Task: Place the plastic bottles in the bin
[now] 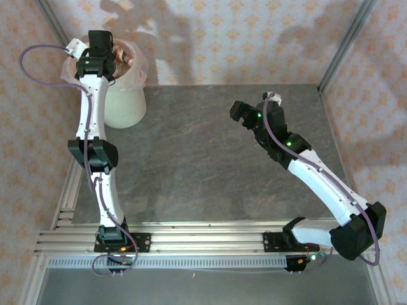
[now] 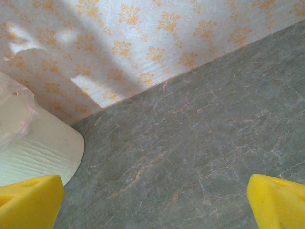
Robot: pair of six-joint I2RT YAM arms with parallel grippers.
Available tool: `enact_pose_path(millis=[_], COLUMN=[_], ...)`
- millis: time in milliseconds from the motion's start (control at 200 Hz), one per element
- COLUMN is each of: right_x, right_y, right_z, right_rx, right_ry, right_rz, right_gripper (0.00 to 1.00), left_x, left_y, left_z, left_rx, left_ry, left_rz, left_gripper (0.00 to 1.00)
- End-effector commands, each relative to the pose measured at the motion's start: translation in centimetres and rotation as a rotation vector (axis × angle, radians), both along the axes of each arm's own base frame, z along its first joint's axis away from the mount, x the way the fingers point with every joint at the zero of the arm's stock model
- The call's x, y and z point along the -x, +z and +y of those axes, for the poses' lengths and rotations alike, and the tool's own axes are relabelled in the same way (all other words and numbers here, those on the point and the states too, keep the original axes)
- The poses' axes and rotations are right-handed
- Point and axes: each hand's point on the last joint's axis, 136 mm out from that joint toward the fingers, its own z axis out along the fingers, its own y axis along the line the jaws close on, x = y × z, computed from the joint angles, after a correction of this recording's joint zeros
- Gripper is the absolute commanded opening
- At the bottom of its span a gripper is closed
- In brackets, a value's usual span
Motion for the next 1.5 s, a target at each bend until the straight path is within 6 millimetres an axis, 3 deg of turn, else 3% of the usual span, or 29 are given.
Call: enact_pose_path(millis=[0, 210, 410, 550, 645, 806, 991, 1111, 1236, 1351, 1496], right_x=[-0.3, -0.1, 0.0, -0.1, -0.2, -0.5, -0.6, -0.3, 0.0, 0.1, 0.1], right_y=[1.6, 1.4, 0.9, 0.2, -0.5, -1.3, -1.7, -1.8, -1.9, -2.1, -1.9], right_z=[0.0, -0.1, -0.7, -0.7, -0.9, -1.0, -0.8, -1.0, -1.4, -1.7, -1.7], right_rx=[-0.028, -0.026, -0.026, -0.042, -0.034, -0.033, -0.007, -0.004, -0.001, 0.011, 0.013], right_ry=[-0.005, -0.006, -0.036, -0.049, -0.060, -0.073, -0.059, -0.064, -0.075, -0.081, -0.080], right_rz=[-0.030, -0.026, -0.022, -0.015, -0.008, -0.019, -0.004, -0.005, -0.008, -0.004, -0.008], right_gripper=[0.99, 0.99, 0.99, 0.99, 0.99, 0.99, 0.99, 0.99, 0.99, 0.99, 0.99], left_x=[0.9, 0.3, -0.9, 0.1, -0.1, -0.5, -3.4, -4.6, -4.9, -4.2, -3.3], left_y=[4.2, 5.5, 9.2, 11.2, 12.7, 12.8, 13.3, 10.2, 4.5, -0.3, -3.7], left_z=[-1.1, -0.4, -3.3, -3.1, -4.5, -6.1, -7.4, -6.8, -6.6, -6.9, -6.9], left_rx=[0.030, 0.040, 0.073, 0.174, 0.218, 0.252, 0.319, 0.363, 0.423, 0.442, 0.457], left_ry=[-0.047, -0.062, -0.328, -0.462, -0.592, -0.685, -0.787, -0.745, -0.710, -0.686, -0.657], left_rz=[-0.117, -0.172, -0.268, -0.344, -0.403, -0.416, -0.520, -0.453, -0.295, -0.143, -0.065], left_gripper=[1.00, 1.00, 1.00, 1.00, 1.00, 1.00, 1.00, 1.00, 1.00, 1.00, 1.00])
